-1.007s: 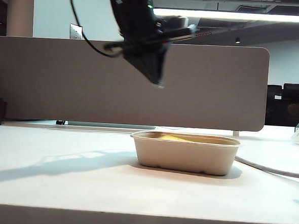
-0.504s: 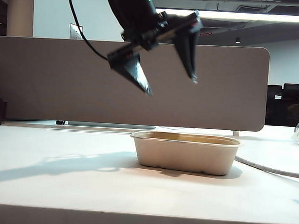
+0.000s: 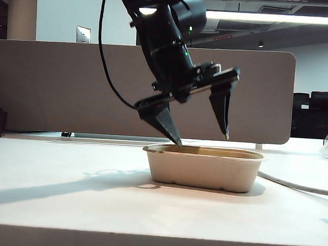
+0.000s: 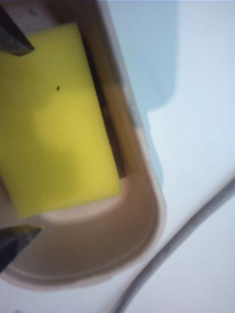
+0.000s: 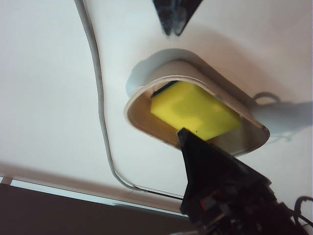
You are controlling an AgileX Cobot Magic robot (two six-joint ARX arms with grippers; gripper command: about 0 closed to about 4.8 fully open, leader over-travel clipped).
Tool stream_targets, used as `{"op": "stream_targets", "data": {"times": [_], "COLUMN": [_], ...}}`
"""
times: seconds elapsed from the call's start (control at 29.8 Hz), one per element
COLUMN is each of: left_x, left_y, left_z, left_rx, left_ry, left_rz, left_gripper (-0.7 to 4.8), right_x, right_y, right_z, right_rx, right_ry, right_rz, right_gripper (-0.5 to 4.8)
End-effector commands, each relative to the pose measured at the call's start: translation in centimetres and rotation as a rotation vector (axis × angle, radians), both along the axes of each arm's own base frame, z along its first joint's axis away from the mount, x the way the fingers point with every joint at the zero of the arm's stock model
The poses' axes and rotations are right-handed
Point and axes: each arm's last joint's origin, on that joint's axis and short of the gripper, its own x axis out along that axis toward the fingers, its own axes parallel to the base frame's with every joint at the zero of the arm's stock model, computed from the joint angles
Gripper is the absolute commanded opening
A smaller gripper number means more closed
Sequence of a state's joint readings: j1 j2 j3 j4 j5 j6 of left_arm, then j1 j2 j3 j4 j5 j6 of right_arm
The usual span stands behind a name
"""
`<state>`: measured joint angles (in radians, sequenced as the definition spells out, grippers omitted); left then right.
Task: Take out the cleaning sponge from the paper lunch box and place it on the table.
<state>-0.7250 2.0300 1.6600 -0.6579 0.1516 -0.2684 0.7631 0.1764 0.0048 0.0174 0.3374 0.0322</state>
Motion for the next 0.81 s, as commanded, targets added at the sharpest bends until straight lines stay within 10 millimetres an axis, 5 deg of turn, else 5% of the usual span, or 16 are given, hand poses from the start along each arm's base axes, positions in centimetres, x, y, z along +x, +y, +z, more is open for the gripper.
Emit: {"op": "stream_targets", "data": {"times": [0.03, 0.47, 0.77, 0.81], "left_x": [0.2, 0.0, -0.6, -0.6], "left_y": [-0.3, -1.3, -1.5, -1.5], "left_z": [-1.1, -8.3, -11.3, -11.3], "left_rx": [0.015, 0.174, 0.252, 0.253], "left_ry": [0.019, 0.201, 0.287, 0.293], "left_rz": [0.004, -0.015, -0.022, -0.023], "left_gripper": [4.79, 4.79, 4.79, 4.34], "right_x": [0.0, 0.0, 0.0, 0.0], "right_y": [0.0, 0.0, 0.0, 0.0], "right_z": [0.2, 0.2, 0.2, 0.2], "right_rx": [0.013, 0.013, 0.013, 0.013], "right_ry": [-0.013, -0.012, -0.013, -0.013], "right_rz": [0.001, 0.001, 0.001, 0.001], "right_gripper": [-0.05, -0.05, -0.05, -0.05]}}
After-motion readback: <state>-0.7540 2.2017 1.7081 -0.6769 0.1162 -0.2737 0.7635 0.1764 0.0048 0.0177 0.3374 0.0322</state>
